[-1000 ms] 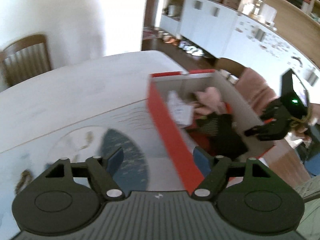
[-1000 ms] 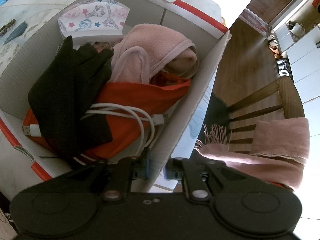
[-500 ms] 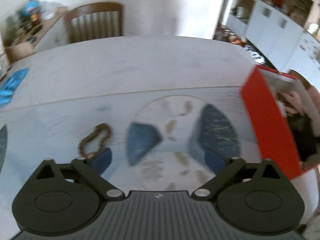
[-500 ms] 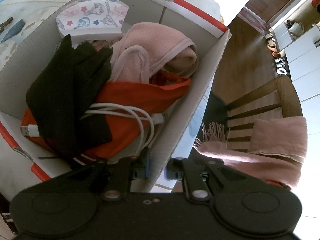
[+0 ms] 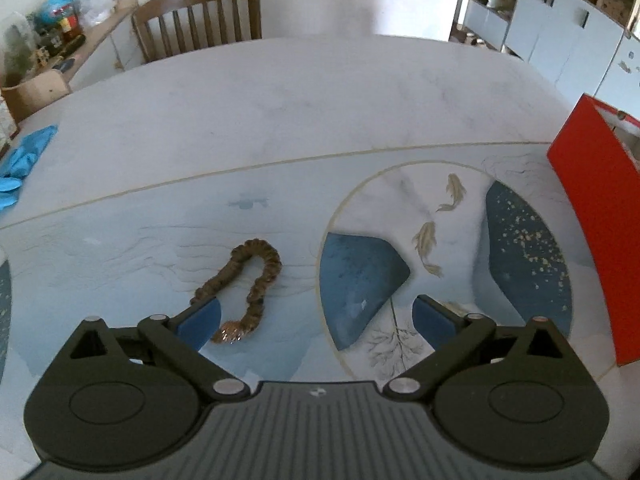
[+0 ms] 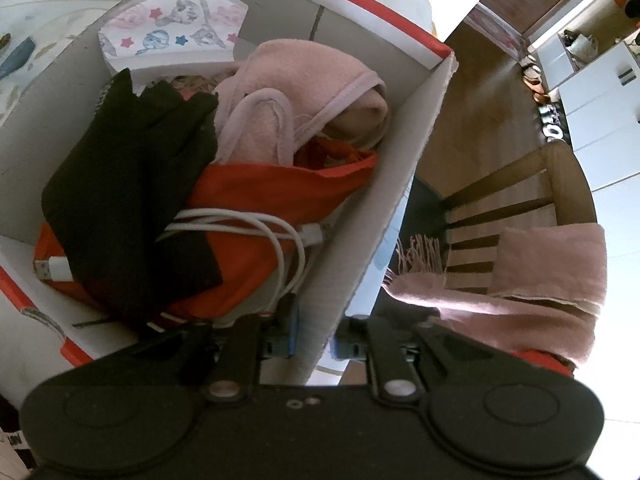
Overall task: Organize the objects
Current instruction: 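Move the left tool back to the table above the brown hair tie, then close the left gripper on the brown hair tie and lift it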
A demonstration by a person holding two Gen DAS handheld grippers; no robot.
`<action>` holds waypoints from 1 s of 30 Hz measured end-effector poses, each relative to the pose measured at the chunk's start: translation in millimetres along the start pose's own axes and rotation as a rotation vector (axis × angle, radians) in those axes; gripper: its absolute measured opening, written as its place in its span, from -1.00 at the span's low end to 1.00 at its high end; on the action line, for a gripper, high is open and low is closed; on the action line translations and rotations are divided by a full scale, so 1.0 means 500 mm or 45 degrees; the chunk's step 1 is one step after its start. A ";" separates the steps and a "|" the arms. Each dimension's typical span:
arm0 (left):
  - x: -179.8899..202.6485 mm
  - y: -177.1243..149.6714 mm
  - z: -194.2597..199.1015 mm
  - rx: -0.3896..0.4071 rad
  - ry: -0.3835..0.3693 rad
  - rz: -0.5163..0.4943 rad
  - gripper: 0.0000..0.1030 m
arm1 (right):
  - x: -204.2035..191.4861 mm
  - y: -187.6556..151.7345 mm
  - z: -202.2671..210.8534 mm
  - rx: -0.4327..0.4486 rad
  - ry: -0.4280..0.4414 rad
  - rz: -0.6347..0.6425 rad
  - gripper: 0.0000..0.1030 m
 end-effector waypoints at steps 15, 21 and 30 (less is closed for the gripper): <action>-0.017 0.012 -0.083 -0.103 -0.003 0.018 0.22 | 0.007 0.006 -0.009 -0.016 -0.015 -0.035 -0.71; -0.020 0.017 -0.110 -0.142 0.025 0.017 0.06 | 0.010 0.007 -0.012 -0.023 -0.019 -0.040 -0.70; -0.028 0.029 -0.111 -0.172 0.041 0.035 -0.78 | 0.010 0.008 -0.014 -0.026 -0.019 -0.044 -0.70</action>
Point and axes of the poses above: each gripper's, at about its wrist camera, not at the fingertips, and z roughly against the way its jaws point, x to its right, y to its top, the point moved 9 cm from there along -z, roughly the way its jaws point, and after that the axes turned 14 degrees about y, right-handed, at the moved point
